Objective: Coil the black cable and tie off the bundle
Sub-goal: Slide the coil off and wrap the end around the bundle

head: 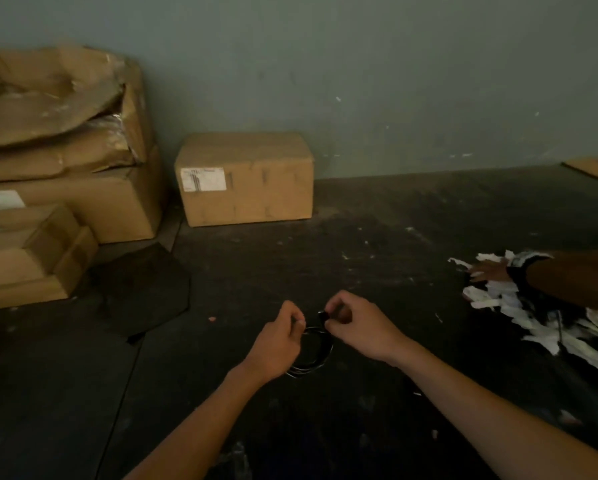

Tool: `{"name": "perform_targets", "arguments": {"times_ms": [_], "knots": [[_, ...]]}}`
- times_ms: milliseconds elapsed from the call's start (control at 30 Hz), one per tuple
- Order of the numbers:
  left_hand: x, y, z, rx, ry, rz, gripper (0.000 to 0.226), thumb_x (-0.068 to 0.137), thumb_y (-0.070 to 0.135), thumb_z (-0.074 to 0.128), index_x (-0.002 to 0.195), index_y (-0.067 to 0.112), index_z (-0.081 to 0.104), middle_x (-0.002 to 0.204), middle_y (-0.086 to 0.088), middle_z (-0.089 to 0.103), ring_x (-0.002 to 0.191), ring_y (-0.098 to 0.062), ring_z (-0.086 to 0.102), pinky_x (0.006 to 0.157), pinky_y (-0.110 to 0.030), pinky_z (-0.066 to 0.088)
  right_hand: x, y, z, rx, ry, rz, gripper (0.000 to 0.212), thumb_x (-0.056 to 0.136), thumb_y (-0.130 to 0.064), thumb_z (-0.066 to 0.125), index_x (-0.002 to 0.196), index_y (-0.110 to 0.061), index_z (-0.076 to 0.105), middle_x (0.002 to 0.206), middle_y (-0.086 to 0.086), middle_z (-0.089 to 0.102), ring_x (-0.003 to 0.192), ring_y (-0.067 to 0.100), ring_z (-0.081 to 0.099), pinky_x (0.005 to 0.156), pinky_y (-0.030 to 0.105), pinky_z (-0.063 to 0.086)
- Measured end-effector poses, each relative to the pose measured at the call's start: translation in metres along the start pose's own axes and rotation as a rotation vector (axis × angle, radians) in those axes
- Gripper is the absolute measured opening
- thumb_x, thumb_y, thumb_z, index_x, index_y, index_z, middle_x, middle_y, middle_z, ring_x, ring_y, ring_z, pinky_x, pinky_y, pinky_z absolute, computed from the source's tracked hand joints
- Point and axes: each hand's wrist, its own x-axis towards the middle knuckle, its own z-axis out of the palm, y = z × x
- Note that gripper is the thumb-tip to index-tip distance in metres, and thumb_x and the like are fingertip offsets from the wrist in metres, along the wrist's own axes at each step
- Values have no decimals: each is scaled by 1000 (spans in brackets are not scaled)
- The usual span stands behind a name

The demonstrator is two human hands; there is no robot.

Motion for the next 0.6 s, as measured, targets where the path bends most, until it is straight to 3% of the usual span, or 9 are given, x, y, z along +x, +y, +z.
{"name": "perform_targets", "arguments": {"times_ms": [67,233,467,600], "knots": [[0,4,-6,-11,-15,28,5,103,18,40,103,21,43,67,-2,49,47,-6,41,44,-21,35,-1,-14,3,-17,-18,-73,19,91,-21,65,108,-27,58,99,-3,64,88,12,65,77,29,58],[-5,9,-20,-64,-40,87,7,102,27,41,100,24,47,74,-7,52,57,-16,42,48,-24,36,-1,-28,5,-47,-29,-147,17,90,-22,66,103,-29,57,93,-3,63,80,10,63,69,26,55],[-12,15,-26,-13,20,169,11,103,24,42,96,24,50,63,4,48,48,-2,40,47,-19,34,0,-37,-2,78,-157,-105,10,92,-26,63,100,-28,59,94,-4,60,81,8,60,68,23,47],[-11,18,-24,-33,35,187,12,103,23,40,96,22,50,62,4,47,50,-5,40,48,-23,34,0,-33,-9,96,-129,-147,5,93,-23,64,98,-23,63,90,-3,62,78,7,60,73,26,52]]}}
